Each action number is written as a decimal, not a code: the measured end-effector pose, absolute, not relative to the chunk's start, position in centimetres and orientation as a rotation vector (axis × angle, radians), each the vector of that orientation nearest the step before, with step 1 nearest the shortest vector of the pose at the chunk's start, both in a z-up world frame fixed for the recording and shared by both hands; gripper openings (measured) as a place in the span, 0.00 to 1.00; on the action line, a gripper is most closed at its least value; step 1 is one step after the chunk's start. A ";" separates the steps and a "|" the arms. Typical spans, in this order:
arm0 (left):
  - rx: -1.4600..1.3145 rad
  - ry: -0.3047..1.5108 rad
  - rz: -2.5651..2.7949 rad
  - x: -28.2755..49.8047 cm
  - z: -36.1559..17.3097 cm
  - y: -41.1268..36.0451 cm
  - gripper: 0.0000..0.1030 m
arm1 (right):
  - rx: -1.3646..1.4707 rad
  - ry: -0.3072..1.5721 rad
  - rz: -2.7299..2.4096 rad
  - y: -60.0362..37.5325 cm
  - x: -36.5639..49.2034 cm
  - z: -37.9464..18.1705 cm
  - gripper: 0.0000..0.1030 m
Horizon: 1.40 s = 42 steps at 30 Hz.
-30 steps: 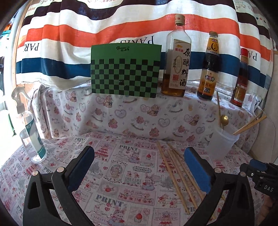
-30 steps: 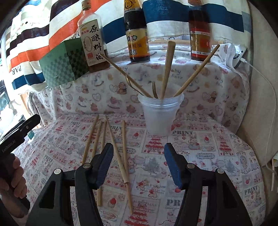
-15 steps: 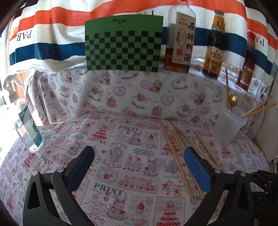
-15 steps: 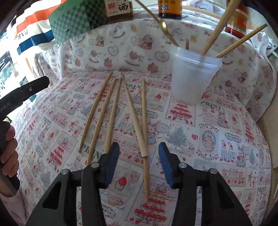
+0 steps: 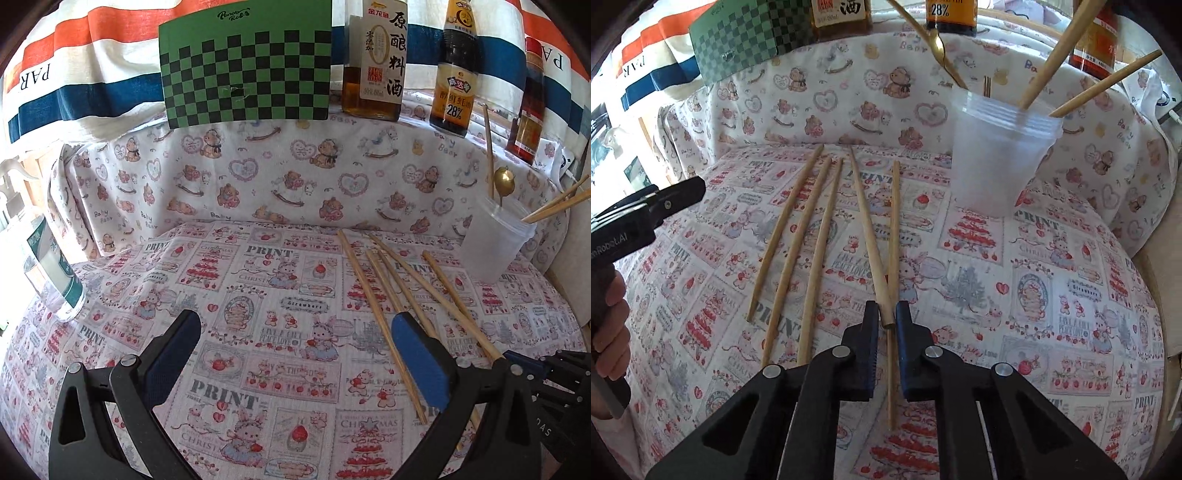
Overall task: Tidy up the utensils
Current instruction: 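Grasp a loose wooden chopstick with the right tool and lift it, then carry the chopstick toward the clear cup with the right tool while the left tool grasps another chopstick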
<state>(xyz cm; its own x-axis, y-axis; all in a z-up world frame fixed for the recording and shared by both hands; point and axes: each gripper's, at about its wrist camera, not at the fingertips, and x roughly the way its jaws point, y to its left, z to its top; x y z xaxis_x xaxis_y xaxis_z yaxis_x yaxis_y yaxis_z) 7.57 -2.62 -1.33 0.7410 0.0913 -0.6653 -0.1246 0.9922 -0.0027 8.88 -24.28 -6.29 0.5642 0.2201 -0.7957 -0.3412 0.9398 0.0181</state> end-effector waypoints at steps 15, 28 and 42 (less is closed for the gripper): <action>0.026 0.799 -0.104 7.3 -1.7 -5.9 0.99 | -0.033 0.630 0.342 -26.3 5.8 -0.4 0.08; 0.105 0.878 -0.256 5.9 -3.4 -11.3 0.79 | 0.002 0.605 0.333 -26.7 5.0 0.5 0.08; 0.055 1.035 -0.129 7.9 -6.0 -9.0 0.30 | 0.011 0.621 0.333 -26.8 5.1 0.4 0.08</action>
<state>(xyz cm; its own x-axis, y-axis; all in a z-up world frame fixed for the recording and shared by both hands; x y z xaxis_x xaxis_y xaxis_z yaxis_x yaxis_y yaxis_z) 7.94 -8.97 -6.04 0.5041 -0.0811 -0.8598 0.1326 0.9910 -0.0158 5.12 -26.83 0.39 0.7615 0.3098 -0.5693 -0.3030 0.9466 0.1098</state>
